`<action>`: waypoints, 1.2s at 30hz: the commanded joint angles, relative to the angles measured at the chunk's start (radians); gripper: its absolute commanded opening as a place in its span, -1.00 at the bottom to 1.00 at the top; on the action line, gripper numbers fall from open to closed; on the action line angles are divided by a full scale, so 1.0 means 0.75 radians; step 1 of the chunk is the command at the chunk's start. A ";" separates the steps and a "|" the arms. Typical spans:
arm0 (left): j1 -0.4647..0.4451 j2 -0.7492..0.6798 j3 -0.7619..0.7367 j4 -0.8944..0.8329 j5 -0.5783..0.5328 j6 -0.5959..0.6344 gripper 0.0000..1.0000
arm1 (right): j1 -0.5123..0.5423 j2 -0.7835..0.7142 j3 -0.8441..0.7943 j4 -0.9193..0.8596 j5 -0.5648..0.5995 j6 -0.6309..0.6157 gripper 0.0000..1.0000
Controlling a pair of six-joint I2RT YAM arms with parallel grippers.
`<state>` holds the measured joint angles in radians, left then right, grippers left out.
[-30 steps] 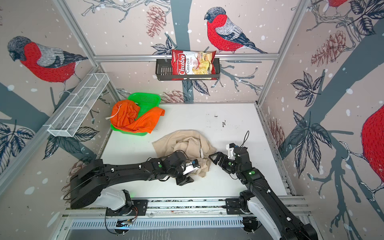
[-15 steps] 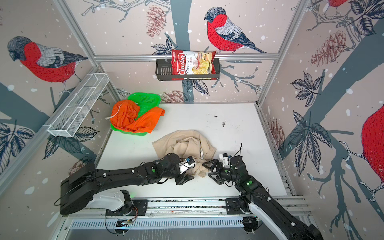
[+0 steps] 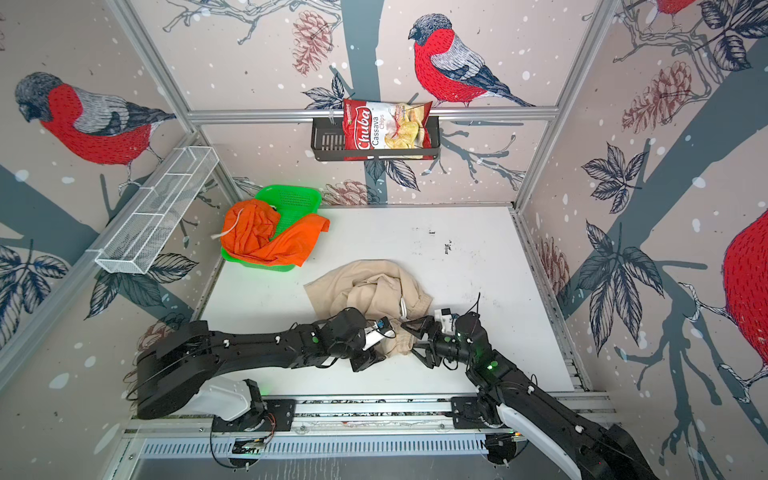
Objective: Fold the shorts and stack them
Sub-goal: 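Grasp the shorts waistband with the right gripper beside the left gripper, then lift the waistband with the right gripper while the left gripper releases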
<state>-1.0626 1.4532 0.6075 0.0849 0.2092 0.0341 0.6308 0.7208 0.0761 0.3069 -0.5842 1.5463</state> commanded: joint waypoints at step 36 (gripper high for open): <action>0.127 -0.493 -0.063 0.167 -0.501 -0.215 0.35 | -0.266 0.419 1.174 -0.571 0.192 -1.096 -0.98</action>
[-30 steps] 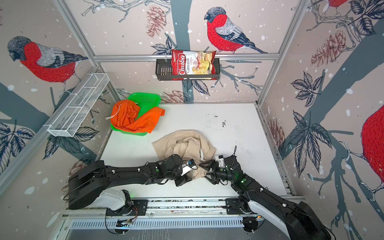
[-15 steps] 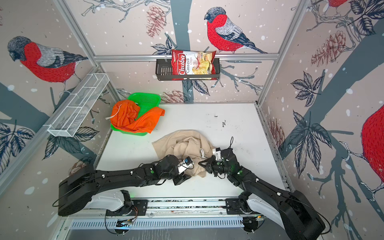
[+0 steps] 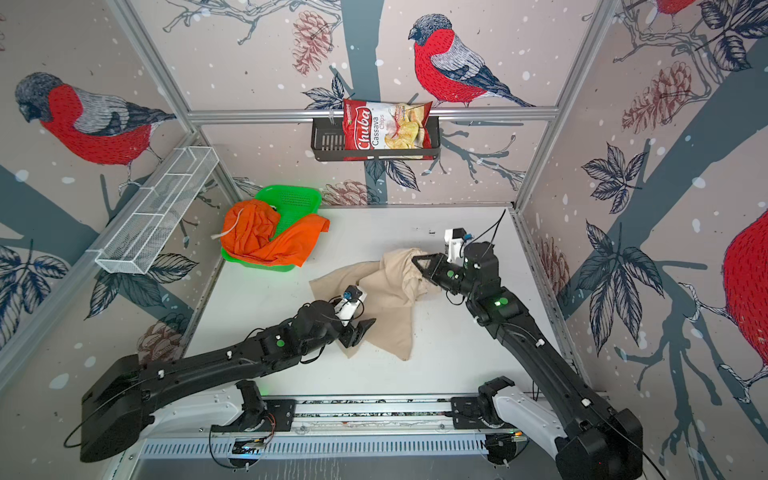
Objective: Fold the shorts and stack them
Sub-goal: 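Lift the waistband with the right gripper while the left gripper releases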
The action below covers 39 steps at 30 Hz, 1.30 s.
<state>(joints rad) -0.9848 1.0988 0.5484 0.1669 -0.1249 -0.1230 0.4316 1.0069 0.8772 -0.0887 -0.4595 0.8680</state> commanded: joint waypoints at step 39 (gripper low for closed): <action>0.164 0.012 0.128 0.121 -0.020 -0.020 0.44 | 0.296 0.022 0.270 0.208 0.732 -0.356 -1.00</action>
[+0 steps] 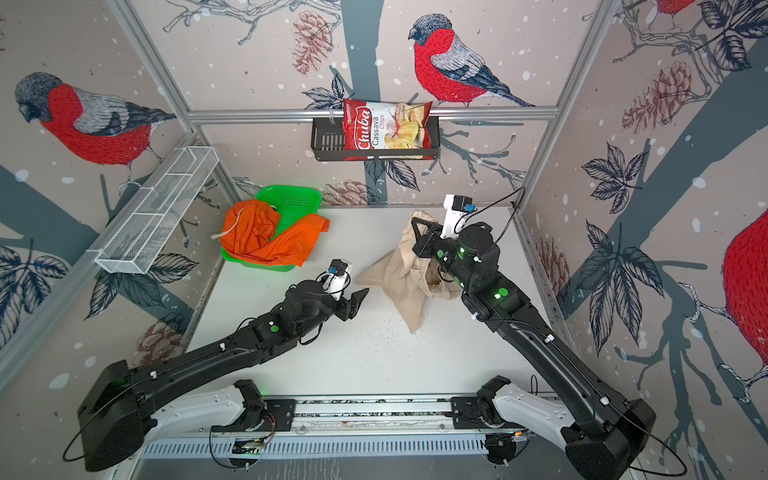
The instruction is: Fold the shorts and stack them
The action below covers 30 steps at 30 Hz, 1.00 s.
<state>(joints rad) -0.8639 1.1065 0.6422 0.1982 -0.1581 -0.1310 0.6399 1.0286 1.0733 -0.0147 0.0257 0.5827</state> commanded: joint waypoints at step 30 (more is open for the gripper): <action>0.086 0.398 -0.116 0.793 0.128 0.462 0.56 | 0.114 0.115 0.528 -0.111 -0.152 -0.181 -0.98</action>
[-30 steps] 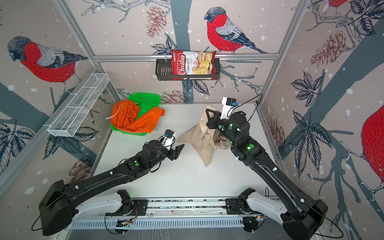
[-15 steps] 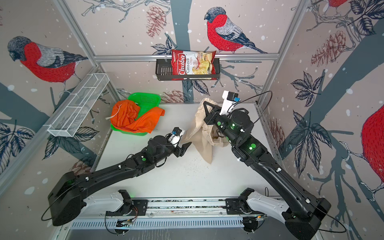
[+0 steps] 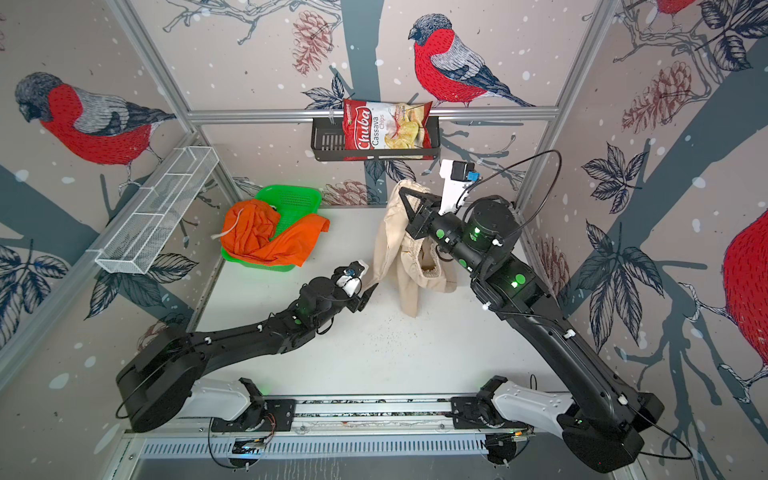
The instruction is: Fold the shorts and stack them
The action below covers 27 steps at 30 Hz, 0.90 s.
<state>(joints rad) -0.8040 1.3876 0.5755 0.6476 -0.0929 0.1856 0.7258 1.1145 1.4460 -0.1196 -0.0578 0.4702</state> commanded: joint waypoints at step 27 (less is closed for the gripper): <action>0.058 -0.082 -0.084 0.030 0.009 0.084 -0.99 | -0.310 -0.065 0.042 -0.127 -0.126 -0.040 -0.94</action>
<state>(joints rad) -0.7624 1.3743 0.5003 0.8112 -0.0254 0.2615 0.5526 1.0813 1.5066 -0.2310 -0.1371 0.4412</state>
